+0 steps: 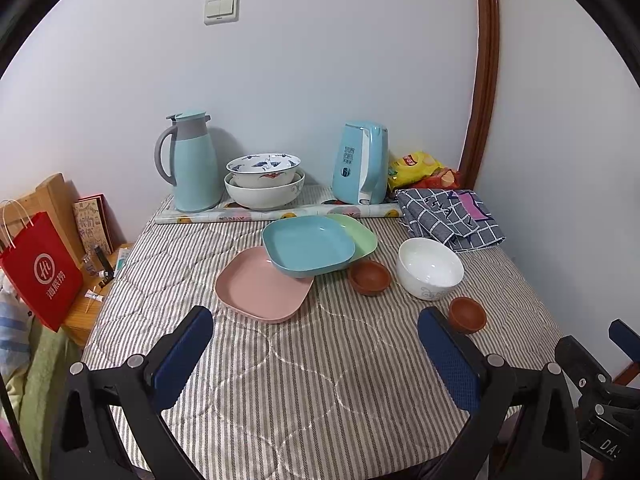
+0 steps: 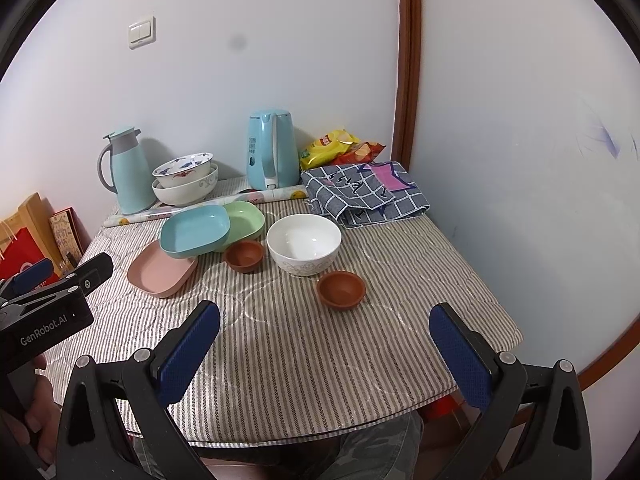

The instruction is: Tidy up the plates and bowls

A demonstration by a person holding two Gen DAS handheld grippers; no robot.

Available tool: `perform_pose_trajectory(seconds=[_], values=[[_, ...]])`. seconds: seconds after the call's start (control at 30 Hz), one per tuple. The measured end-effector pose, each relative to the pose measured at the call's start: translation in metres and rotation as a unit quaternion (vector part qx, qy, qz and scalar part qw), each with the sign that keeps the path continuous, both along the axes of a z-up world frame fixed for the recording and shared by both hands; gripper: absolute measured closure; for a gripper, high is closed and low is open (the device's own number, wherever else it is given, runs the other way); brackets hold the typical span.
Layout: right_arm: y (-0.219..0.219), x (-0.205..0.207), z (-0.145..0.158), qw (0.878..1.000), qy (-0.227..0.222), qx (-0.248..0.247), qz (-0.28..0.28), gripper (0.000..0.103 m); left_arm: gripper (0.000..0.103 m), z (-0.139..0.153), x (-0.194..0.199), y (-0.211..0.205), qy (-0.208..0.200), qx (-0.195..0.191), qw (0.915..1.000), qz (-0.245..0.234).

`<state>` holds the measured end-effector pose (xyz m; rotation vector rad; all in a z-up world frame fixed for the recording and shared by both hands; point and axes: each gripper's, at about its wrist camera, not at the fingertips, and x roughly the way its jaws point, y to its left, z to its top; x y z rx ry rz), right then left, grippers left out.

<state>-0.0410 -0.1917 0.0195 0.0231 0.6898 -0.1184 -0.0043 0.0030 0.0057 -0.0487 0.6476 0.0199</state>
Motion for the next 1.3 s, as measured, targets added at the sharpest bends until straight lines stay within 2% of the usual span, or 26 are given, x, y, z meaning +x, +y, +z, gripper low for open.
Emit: perform_pose_trajectory(seconds=[1.3], values=[[-0.0030,-0.0054,0.0035,1.000,-0.010,0.006,-0.007,0.000,0.000,0.0024,-0.0042,-0.0006,-0.002,0.002,1.0000,0.001]])
